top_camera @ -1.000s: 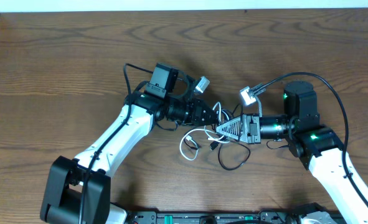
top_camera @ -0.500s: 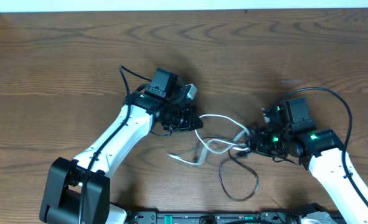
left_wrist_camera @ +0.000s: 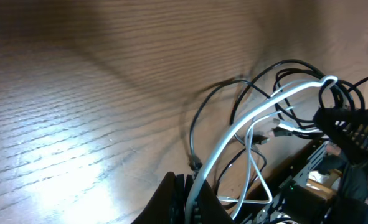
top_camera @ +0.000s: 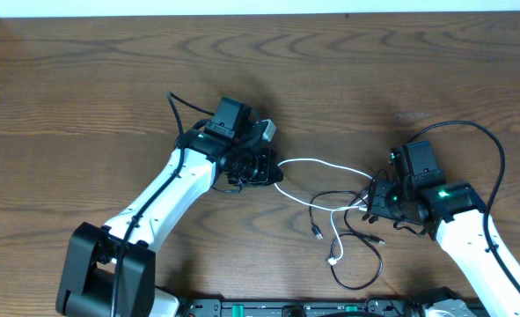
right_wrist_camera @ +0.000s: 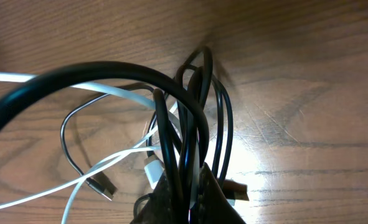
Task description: Untangle cables
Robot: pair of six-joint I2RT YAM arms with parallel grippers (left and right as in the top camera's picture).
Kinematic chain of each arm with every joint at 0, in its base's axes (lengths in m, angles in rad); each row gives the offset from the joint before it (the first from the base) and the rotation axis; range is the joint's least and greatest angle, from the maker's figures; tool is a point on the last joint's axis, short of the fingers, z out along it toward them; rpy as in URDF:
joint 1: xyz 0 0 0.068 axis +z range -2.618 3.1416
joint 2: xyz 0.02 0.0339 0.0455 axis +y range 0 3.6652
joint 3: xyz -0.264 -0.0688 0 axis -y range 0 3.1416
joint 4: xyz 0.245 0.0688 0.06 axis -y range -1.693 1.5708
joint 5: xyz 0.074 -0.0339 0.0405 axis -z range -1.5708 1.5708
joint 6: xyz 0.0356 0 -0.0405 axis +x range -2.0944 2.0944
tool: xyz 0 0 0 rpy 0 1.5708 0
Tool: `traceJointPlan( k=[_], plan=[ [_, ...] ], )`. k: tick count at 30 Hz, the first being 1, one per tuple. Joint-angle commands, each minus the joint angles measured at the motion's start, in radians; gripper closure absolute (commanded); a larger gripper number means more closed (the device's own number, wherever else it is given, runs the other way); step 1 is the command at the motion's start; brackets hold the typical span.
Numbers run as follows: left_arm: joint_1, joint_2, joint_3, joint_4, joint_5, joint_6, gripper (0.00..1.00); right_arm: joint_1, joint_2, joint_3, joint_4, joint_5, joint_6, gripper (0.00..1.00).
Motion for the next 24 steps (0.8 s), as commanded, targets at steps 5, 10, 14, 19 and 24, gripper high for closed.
traceJointPlan(
  k=[5,10,14,19,24],
  plan=[
    [0.169,-0.086,0.004,-0.060,-0.055,0.060,0.93,-0.002,-0.009,0.006,-0.048,0.158,0.068,0.99],
    [0.342,-0.204,0.004,-0.076,-0.054,0.060,0.93,-0.003,-0.009,0.006,-0.056,0.190,0.080,0.99],
    [0.449,-0.281,0.004,-0.076,-0.054,0.059,0.92,-0.002,-0.009,0.006,-0.056,0.191,0.080,0.99],
    [0.562,-0.332,0.004,-0.076,-0.054,0.043,0.93,-0.002,-0.009,0.006,-0.056,0.190,0.080,0.98],
    [0.630,-0.331,0.004,-0.077,-0.053,-0.007,0.93,-0.002,-0.009,0.006,-0.056,0.190,0.080,0.96]
  ],
)
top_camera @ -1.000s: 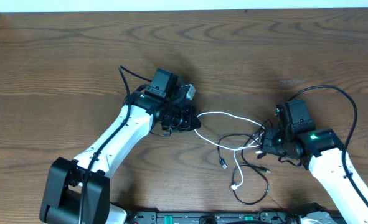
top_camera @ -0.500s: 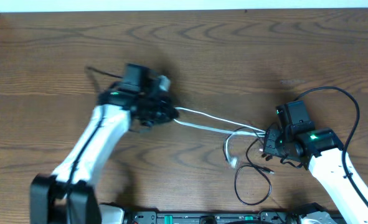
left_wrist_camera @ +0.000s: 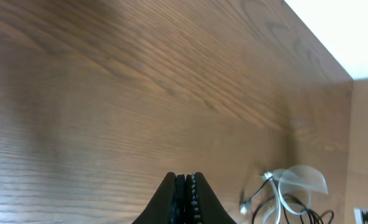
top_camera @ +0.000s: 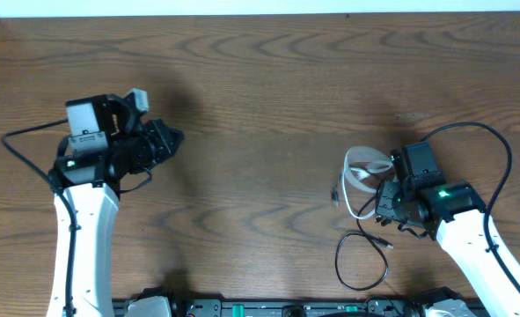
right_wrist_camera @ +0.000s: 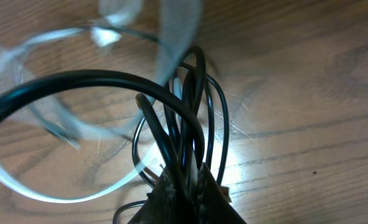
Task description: Untangle cables
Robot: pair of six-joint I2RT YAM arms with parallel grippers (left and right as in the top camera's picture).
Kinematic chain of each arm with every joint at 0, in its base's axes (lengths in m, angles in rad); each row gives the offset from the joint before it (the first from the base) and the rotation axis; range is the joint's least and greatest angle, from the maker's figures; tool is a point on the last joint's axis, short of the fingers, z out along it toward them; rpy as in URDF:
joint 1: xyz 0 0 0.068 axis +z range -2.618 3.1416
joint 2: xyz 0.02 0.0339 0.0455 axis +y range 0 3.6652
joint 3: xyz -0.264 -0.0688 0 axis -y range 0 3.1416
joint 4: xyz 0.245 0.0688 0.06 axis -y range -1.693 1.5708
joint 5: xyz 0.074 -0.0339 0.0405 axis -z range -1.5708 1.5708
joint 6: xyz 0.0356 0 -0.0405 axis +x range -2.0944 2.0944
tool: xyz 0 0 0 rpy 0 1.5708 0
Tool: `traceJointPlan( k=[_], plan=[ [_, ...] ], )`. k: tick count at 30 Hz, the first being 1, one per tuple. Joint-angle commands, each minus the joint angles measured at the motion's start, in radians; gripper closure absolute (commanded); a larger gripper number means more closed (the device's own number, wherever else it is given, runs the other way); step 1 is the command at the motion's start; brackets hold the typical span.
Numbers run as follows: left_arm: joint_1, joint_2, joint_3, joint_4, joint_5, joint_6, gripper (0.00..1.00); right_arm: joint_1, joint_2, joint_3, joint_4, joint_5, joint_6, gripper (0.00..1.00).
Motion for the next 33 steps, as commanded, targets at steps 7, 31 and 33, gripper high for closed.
traceJointPlan(
  k=[7,31,33],
  plan=[
    [-0.019,-0.004,0.005,-0.021,0.085,-0.039,0.93,-0.002,-0.008,0.004,0.155,-0.411,-0.183,0.99],
    [-0.522,0.159,-0.004,-0.059,0.021,0.038,0.83,-0.002,-0.008,0.004,0.148,-0.330,-0.215,0.69],
    [-0.570,0.207,-0.004,-0.054,0.021,0.038,0.83,-0.002,-0.008,0.004,0.148,-0.330,-0.215,0.69]
  ],
)
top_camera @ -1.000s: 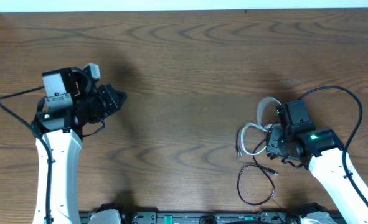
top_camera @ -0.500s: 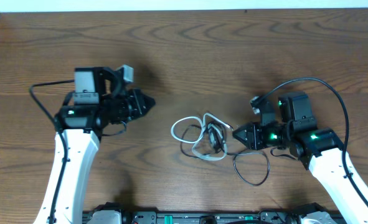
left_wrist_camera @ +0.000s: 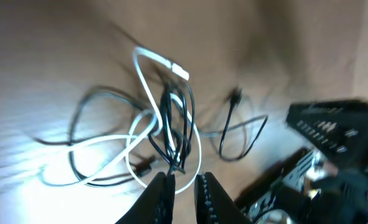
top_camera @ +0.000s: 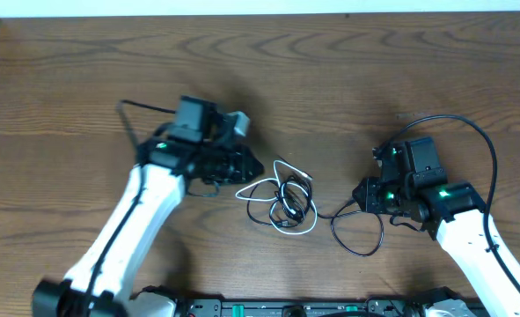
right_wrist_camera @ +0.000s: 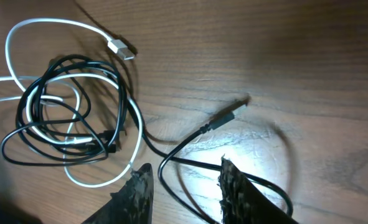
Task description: Untangle cables
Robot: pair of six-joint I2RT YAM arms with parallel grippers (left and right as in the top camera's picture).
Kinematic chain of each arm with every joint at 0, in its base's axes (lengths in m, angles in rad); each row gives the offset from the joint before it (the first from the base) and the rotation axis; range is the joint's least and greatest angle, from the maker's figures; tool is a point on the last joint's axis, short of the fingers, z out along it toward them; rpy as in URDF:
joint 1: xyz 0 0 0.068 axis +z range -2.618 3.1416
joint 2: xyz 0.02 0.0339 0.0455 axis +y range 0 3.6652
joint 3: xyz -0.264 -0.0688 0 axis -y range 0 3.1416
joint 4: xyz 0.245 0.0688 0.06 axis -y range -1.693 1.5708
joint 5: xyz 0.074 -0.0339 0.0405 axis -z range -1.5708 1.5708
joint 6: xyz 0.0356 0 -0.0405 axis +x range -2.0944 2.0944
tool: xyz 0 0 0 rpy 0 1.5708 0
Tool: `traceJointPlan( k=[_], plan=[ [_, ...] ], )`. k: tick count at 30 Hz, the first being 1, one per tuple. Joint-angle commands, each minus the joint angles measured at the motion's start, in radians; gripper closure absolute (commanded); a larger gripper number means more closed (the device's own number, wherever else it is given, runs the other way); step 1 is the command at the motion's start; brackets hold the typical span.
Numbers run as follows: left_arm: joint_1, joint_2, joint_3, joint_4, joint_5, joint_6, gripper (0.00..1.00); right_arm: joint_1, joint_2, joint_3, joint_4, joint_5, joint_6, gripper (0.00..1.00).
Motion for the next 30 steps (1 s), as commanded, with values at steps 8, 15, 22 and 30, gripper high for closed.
traceJointPlan(
  k=[8,15,22,30],
  plan=[
    [-0.199,0.243,-0.004,0.048,-0.124,0.016,0.83,0.002,-0.009,0.005,-0.002,0.022,0.016,0.69],
    [-0.225,0.338,-0.004,0.070,-0.162,0.012,0.83,0.002,-0.009,0.005,-0.004,0.022,0.016,0.69],
    [-0.224,0.343,-0.004,0.072,-0.162,0.010,0.58,0.002,-0.009,0.005,-0.005,0.022,0.016,0.69],
    [-0.179,0.240,0.050,0.016,-0.231,0.061,0.56,0.002,-0.009,0.005,-0.007,0.023,0.016,0.69]
  ],
)
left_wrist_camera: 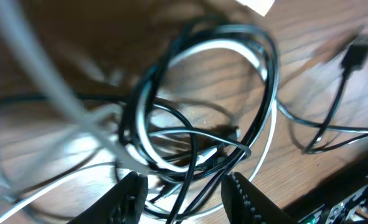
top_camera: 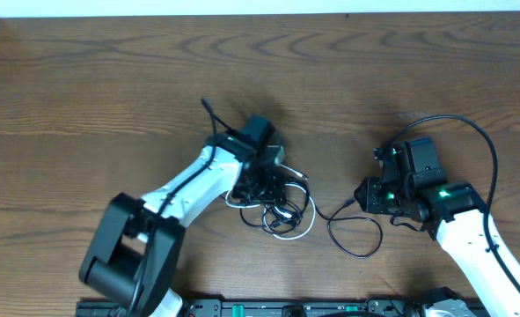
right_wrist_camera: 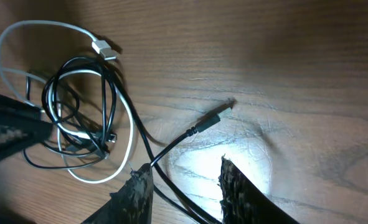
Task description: Untangle cables
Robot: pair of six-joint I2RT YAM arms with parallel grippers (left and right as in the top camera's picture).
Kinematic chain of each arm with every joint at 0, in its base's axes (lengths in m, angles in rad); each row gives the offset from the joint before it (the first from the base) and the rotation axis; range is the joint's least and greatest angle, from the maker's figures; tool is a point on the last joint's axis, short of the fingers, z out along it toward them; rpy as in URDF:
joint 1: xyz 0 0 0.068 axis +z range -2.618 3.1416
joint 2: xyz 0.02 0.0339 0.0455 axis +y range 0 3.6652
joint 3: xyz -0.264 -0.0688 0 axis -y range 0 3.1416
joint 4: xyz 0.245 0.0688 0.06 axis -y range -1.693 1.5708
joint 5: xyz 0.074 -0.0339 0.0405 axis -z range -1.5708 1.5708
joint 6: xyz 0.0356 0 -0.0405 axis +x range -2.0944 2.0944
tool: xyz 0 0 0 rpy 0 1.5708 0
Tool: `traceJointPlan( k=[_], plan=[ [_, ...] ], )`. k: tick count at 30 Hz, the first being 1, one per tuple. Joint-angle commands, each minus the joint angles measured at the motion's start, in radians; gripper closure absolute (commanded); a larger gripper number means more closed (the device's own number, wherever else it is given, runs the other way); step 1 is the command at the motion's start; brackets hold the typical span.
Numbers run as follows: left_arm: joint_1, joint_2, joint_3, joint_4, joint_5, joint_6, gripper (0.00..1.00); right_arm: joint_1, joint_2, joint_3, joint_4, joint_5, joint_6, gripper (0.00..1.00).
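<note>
A tangle of black and white cables [top_camera: 279, 201] lies mid-table, filling the left wrist view as overlapping loops [left_wrist_camera: 196, 112]. My left gripper [top_camera: 264, 180] hangs low over it and stands open [left_wrist_camera: 184, 177], with black strands running between its fingers [left_wrist_camera: 131, 198]. My right gripper [top_camera: 365, 195] is open [right_wrist_camera: 184, 167] to the right of the heap. A loose black cable [right_wrist_camera: 171, 149] crosses between its fingers, and the cable's plug [right_wrist_camera: 213, 117] lies flat on the wood. A white connector [right_wrist_camera: 103, 47] sticks out at the heap's top.
The wooden table [top_camera: 347, 79] spreads all round. A loop of the black cable [top_camera: 356, 236] lies in front of the right gripper, near the front edge. The right arm's own lead [top_camera: 471, 132] arcs behind it.
My left gripper has moved from the heap's left side to right over it, and its jaws are wider, now with strands between them. The right gripper has barely moved and stays open.
First both grippers were shut on cables stretched between them, left on the white one, right on a black bunch. Then the left was far left, shut and empty, with the cables at the right gripper. Later the heap lay mid-table, both grippers open; now the left straddles it.
</note>
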Motion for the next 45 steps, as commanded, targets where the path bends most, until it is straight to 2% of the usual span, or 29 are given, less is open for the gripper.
traceJointPlan(
  k=[1,13,23,24,28,29,35,40,45],
  plan=[
    [0.021,-0.080,0.044,-0.004,-0.087,0.032,0.56,0.002,-0.009,0.005,0.000,0.006,0.013,0.69],
    [0.020,-0.079,-0.025,0.013,-0.113,-0.025,0.56,0.002,-0.009,0.005,0.000,0.006,0.013,0.69],
    [-0.001,0.007,-0.062,0.093,-0.068,-0.080,0.57,0.002,-0.009,0.005,-0.002,0.006,0.013,0.69],
    [-0.010,0.014,-0.062,0.100,-0.068,-0.081,0.59,0.002,-0.009,0.005,-0.002,0.006,0.013,0.69],
    [-0.026,0.016,-0.058,0.124,-0.063,-0.102,0.88,0.002,-0.009,0.005,-0.002,0.006,0.013,0.69],
    [-0.026,0.012,-0.054,0.126,-0.051,-0.104,0.92,0.002,-0.009,0.005,-0.002,0.006,0.013,0.69],
    [-0.018,-0.052,0.000,0.127,0.073,-0.103,0.93,0.002,-0.009,0.005,-0.001,0.006,0.013,0.68],
    [-0.017,-0.153,0.011,0.137,0.186,-0.102,0.93,0.002,-0.009,0.005,0.004,-0.002,0.014,0.63],
    [-0.018,-0.205,0.011,0.134,0.276,-0.102,0.93,0.002,-0.009,0.005,0.045,-0.092,0.013,0.57]
  ],
)
